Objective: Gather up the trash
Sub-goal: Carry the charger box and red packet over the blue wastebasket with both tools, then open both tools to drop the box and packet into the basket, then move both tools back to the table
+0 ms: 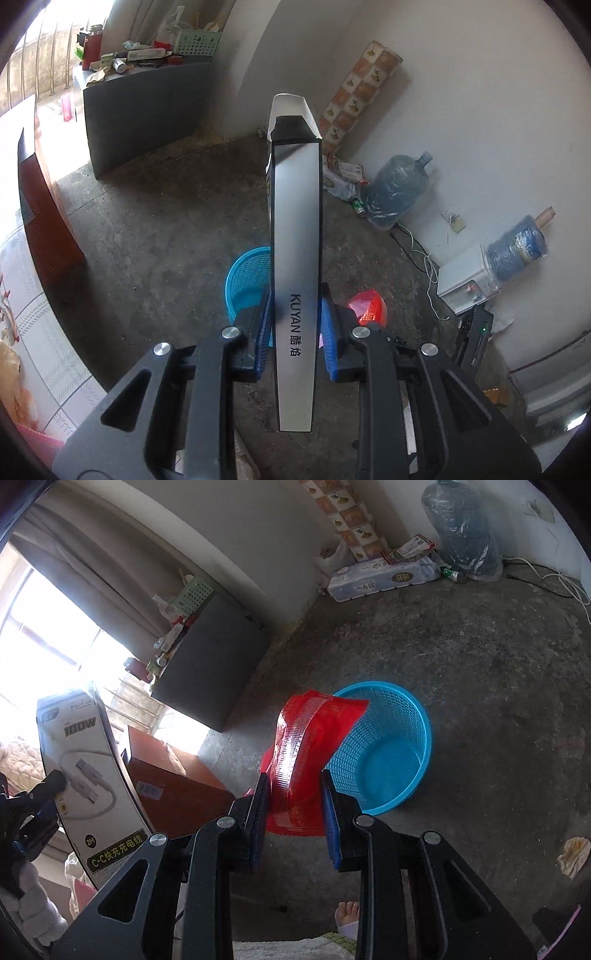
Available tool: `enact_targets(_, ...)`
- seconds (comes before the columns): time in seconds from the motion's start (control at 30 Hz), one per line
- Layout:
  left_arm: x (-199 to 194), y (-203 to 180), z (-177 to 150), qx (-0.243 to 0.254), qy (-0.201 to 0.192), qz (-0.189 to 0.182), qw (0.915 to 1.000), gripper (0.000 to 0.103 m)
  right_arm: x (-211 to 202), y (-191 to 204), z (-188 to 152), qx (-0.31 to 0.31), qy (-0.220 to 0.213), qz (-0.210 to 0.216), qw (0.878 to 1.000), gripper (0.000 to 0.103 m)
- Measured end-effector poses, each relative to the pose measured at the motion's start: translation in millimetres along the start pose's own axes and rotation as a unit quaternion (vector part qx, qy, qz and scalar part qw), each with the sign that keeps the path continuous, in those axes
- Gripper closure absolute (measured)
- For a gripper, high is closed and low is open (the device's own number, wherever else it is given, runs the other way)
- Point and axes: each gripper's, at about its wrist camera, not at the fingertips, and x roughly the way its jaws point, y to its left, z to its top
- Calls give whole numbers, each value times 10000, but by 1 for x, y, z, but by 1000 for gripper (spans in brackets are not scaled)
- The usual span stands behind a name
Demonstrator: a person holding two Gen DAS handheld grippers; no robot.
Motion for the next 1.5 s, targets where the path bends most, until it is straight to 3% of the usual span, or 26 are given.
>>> enact_targets(0.1, 70, -16, 16, 362, 112, 278, 9989, 81, 37, -19, 14, 150, 222, -133, 9996, 76)
enact_targets(0.27, 165, -28, 23, 489, 156, 646, 9966, 80, 98, -32, 35, 158, 405, -289, 9986, 73)
enact_targets(0.37, 214, -26, 21, 557, 176, 1187, 9912, 54, 140, -45, 43, 229, 579, -360, 9974, 60)
enact_targets(0.4, 227, -21, 20, 479, 211, 1325, 9898, 54, 153, -52, 44, 272, 654, -449, 9965, 58)
enact_targets(0.53, 243, 3, 11, 114, 426, 1351, 9898, 54, 191, -80, 33, 601, 1058, -595, 9908, 57)
enact_targets(0.63, 238, 6, 7, 147, 448, 1297, 9904, 54, 195, -90, 23, 717, 1141, -540, 9894, 57)
enact_targets(0.8, 206, 0, 8, 303, 343, 1220, 9915, 54, 178, -96, 16, 682, 1059, -463, 9910, 57)
enact_targets(1.03, 124, -21, 19, 519, 113, 910, 9944, 54, 121, -95, 19, 560, 778, -279, 9950, 57)
enact_targets(1.17, 52, -28, 13, 711, 15, 700, 9950, 54, 74, -83, 16, 403, 573, -106, 9975, 57)
enact_targets(1.33, -55, -23, -17, 932, -292, 554, 9937, 46, 14, -46, 1, -41, 445, 133, 9989, 47)
enact_targets(1.5, -163, 0, -72, 955, -903, 847, 9877, 35, -34, 7, -26, -601, 588, 493, 9952, 40)
